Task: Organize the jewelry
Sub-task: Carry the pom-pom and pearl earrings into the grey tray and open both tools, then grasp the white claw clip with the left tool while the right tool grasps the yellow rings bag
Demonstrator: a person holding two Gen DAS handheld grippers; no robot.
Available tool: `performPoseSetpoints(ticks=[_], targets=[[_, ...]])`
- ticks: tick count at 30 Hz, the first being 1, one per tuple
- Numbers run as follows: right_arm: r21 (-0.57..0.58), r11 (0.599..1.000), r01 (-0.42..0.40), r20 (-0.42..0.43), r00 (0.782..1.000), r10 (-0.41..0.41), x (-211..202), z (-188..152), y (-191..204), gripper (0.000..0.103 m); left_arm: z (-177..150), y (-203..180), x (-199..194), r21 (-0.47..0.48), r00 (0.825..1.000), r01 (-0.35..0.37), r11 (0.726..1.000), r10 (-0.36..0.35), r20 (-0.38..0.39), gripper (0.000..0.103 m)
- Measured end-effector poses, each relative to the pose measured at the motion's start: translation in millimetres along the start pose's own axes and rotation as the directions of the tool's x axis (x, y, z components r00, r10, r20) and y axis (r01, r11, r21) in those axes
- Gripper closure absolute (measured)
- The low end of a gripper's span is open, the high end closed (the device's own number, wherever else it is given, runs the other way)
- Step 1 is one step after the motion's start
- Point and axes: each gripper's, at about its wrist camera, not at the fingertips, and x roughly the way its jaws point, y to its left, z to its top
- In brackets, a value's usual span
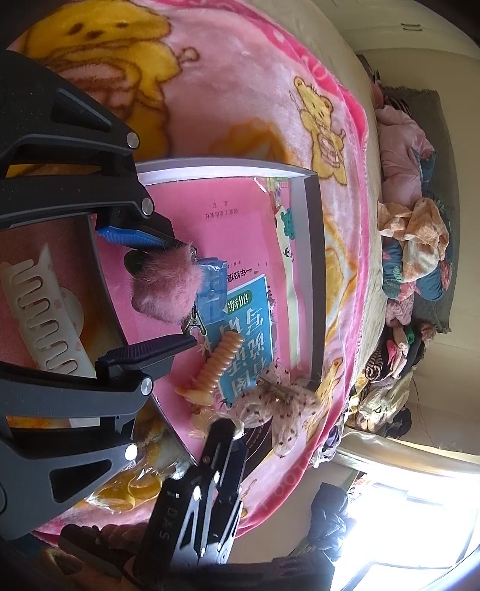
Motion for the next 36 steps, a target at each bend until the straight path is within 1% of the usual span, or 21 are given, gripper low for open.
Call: performPoseSetpoints(ticks=[3,6,11,13,14,16,20,22,36], targets=[[-0.005,1.000,0.005,0.027,1.000,-0.005,-11,1,1,0.051,0,0,0,0.000,1.000,0.000,1.000,0.000,0.000,0.067],[-0.001,1.000,0.007,0.046,0.999,-0.007,-21,1,0,0.045,0,-1,-2,-0.004,1.000,0.003,1.000,-0.003,0.004,0.057],[0.002,1.000,0.022,0.076,0.997,-0.022,-37,-2,0,0.037,0,-3,-5,-0.007,1.000,0.006,1.000,-0.006,0.011,0.049],[0.005,1.000,0.025,0.085,0.996,-0.025,-42,-3,0,0.031,-1,-4,-9,-0.009,1.000,0.009,1.000,-0.009,0.016,0.042],[0.008,1.000,0.025,0.090,0.996,-0.026,-44,-4,0,0.029,-1,-4,-10,-0.011,1.000,0.013,1.000,-0.013,0.019,0.040],[0.014,1.000,0.027,0.099,0.995,-0.028,-49,-5,0,0.026,-1,-6,-15,-0.013,0.999,0.019,1.000,-0.019,0.027,0.033],[0.012,0.999,0.037,0.113,0.993,-0.038,-58,-5,0,0.025,0,-9,-23,-0.007,0.999,0.023,1.000,-0.023,0.040,0.029],[0.013,0.999,0.037,0.118,0.992,-0.038,-62,-5,0,0.025,1,-11,-28,-0.006,0.998,0.025,1.000,-0.025,0.052,0.025],[0.008,0.998,0.056,0.170,0.984,-0.057,-98,-8,-1,0.025,5,-17,-60,-0.010,0.993,0.029,1.000,-0.027,0.116,0.024]])
